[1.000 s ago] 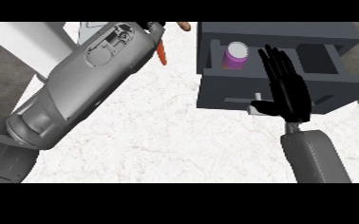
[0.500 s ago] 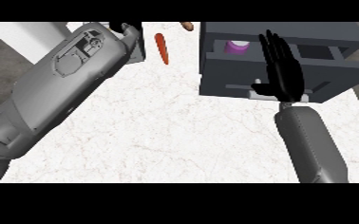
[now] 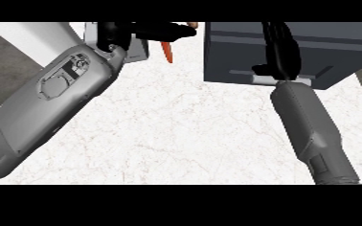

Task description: Pick up the can, place it into the drawer and close the drawer

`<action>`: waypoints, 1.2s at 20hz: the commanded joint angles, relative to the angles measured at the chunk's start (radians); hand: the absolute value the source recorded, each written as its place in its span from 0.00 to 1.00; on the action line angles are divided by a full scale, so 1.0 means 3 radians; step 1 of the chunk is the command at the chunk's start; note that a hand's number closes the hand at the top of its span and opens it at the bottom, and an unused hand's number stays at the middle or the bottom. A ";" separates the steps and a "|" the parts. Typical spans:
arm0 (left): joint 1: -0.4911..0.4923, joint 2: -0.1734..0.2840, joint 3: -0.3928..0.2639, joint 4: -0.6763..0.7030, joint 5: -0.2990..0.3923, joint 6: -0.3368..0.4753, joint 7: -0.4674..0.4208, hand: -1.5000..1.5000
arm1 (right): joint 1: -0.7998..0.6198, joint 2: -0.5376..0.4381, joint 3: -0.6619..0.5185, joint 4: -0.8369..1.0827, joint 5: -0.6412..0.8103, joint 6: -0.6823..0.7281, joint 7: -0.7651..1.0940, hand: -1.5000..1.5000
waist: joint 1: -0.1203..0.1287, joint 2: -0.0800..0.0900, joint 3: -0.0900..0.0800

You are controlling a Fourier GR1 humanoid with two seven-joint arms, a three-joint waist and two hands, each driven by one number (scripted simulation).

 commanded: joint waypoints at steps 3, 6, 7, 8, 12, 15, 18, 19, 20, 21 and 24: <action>0.0239 0.0076 0.0028 -0.0254 -0.0073 -0.0002 0.0039 0.00 | -0.0544 0.0002 -0.0135 0.0698 -0.0011 -0.0181 -0.0068 0.00 | 0.0007 0.0058 0.0032; 0.0432 0.0242 0.0079 -0.0503 -0.0070 -0.0086 0.0005 0.00 | -0.0659 -0.0077 -0.0195 0.0868 -0.0006 -0.0227 -0.0040 0.00 | 0.0039 0.0051 0.0030; 0.0283 0.0245 0.0127 -0.0441 -0.0048 -0.0111 0.0078 0.00 | -0.0758 -0.0018 -0.0180 0.0936 0.0059 -0.0274 0.0073 0.00 | 0.0082 0.0076 0.0032; 0.0392 0.0235 0.0010 -0.0572 -0.0107 0.0007 0.0182 0.00 | -0.0753 -0.0069 -0.0224 0.0973 0.0020 -0.0294 0.0043 0.00 | 0.0100 0.0063 0.0034; 0.0618 0.0176 -0.0020 -0.0596 -0.0195 0.0016 -0.0010 0.00 | -0.0959 -0.0161 -0.0313 0.1118 -0.0068 -0.0189 -0.0067 0.00 | 0.0088 0.0090 0.0034; 0.0709 0.0330 0.0133 -0.0656 -0.0127 -0.0143 -0.0058 0.00 | -0.1149 -0.0139 -0.0315 0.1207 -0.0032 -0.0121 0.0060 0.00 | 0.0088 0.0086 0.0030; 0.0579 0.0302 0.0192 -0.0550 -0.0148 -0.0145 0.0007 0.00 | -0.1206 -0.0224 -0.0399 0.1210 -0.0137 -0.0100 -0.0145 0.00 | 0.0036 0.0100 0.0035; 0.0640 0.0239 0.0082 -0.0649 -0.0223 -0.0048 0.0054 0.00 | -0.1189 -0.0044 -0.0337 0.1283 -0.0074 -0.0137 -0.0095 0.00 | 0.0051 0.0084 0.0034; 0.0768 0.0235 0.0069 -0.0723 -0.0236 -0.0087 -0.0087 0.00 | -0.1218 -0.0123 -0.0403 0.1268 -0.0147 -0.0091 -0.0175 0.00 | 0.0071 0.0091 0.0033; 0.0739 0.0194 0.0110 -0.0669 -0.0201 -0.0087 -0.0086 0.00 | -0.1196 -0.0061 -0.0428 0.1263 -0.0175 -0.0170 -0.0212 0.00 | 0.0105 0.0123 0.0036; 0.0897 0.0330 0.0165 -0.0737 -0.0203 -0.0148 -0.0175 0.00 | -0.1175 0.0064 -0.0682 0.1128 -0.0517 -0.0170 -0.0532 0.00 | 0.0093 0.0092 0.0039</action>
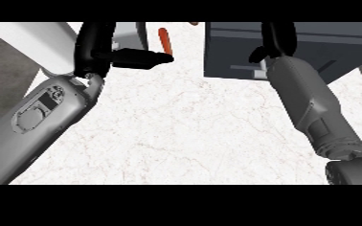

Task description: Pick up the can, place it into the drawer and close the drawer

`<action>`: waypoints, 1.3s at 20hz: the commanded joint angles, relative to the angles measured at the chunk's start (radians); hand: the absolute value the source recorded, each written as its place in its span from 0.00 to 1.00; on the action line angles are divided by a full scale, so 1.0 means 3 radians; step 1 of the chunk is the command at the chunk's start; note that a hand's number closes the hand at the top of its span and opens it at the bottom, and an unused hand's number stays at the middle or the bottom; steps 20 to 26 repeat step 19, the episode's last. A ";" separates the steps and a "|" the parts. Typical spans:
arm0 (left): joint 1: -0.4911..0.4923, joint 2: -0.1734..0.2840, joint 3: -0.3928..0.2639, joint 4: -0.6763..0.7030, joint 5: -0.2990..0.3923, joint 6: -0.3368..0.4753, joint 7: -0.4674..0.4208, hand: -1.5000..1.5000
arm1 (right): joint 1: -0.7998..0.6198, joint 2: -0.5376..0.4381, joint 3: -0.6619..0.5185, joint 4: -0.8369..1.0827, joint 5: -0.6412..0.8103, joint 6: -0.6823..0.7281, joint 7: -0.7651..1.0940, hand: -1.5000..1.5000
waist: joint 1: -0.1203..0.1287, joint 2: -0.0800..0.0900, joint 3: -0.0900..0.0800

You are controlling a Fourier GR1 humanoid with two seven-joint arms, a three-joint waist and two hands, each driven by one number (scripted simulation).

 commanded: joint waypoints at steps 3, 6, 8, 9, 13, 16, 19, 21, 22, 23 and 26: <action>0.0111 -0.0033 -0.0010 -0.0037 -0.0044 -0.0006 -0.0057 0.00 | -0.0302 0.0174 -0.0482 -0.0151 -0.0620 0.0187 -0.0422 0.00 | 0.0055 0.0011 0.0006; 0.0239 0.0003 0.0006 -0.0082 -0.0047 0.0010 -0.0068 0.00 | -0.0265 0.0382 -0.0663 -0.0204 -0.0849 0.0173 -0.0573 0.00 | 0.0028 -0.0024 0.0004; 0.0203 0.0007 0.0074 -0.0092 -0.0041 0.0024 -0.0061 0.00 | -0.0288 0.0322 -0.0771 -0.0214 -0.0984 0.0327 -0.0760 0.00 | 0.0005 -0.0017 0.0003; 0.0358 -0.0007 0.0024 -0.0172 -0.0050 0.0004 -0.0144 0.00 | -0.0355 0.0292 -0.0839 -0.0239 -0.1060 0.0396 -0.0762 0.00 | 0.0020 -0.0028 -0.0001; 0.0432 0.0117 0.0098 -0.0198 -0.0068 -0.0027 -0.0154 0.00 | -0.0361 0.0361 -0.1157 -0.0238 -0.1449 0.0686 -0.0896 0.00 | -0.0016 -0.0051 -0.0001; 0.0511 0.0143 0.0184 -0.0196 -0.0028 -0.0102 -0.0154 0.00 | -0.0448 0.0431 -0.1245 -0.0241 -0.1578 0.0779 -0.0860 0.00 | -0.0085 -0.0058 -0.0008; 0.0487 0.0074 0.0130 -0.0315 -0.0119 -0.0013 -0.0058 0.00 | -0.0466 0.0422 -0.1299 -0.0176 -0.1637 0.0716 -0.0939 0.00 | -0.0049 -0.0035 -0.0007; 0.0487 0.0074 0.0130 -0.0315 -0.0119 -0.0013 -0.0058 0.00 | -0.0466 0.0422 -0.1299 -0.0176 -0.1637 0.0716 -0.0939 0.00 | -0.0049 -0.0035 -0.0007; 0.0487 0.0074 0.0130 -0.0315 -0.0119 -0.0013 -0.0058 0.00 | -0.0466 0.0422 -0.1299 -0.0176 -0.1637 0.0716 -0.0939 0.00 | -0.0049 -0.0035 -0.0007; 0.0487 0.0074 0.0130 -0.0315 -0.0119 -0.0013 -0.0058 0.00 | -0.0466 0.0422 -0.1299 -0.0176 -0.1637 0.0716 -0.0939 0.00 | -0.0049 -0.0035 -0.0007; 0.0487 0.0074 0.0130 -0.0315 -0.0119 -0.0013 -0.0058 0.00 | -0.0466 0.0422 -0.1299 -0.0176 -0.1637 0.0716 -0.0939 0.00 | -0.0049 -0.0035 -0.0007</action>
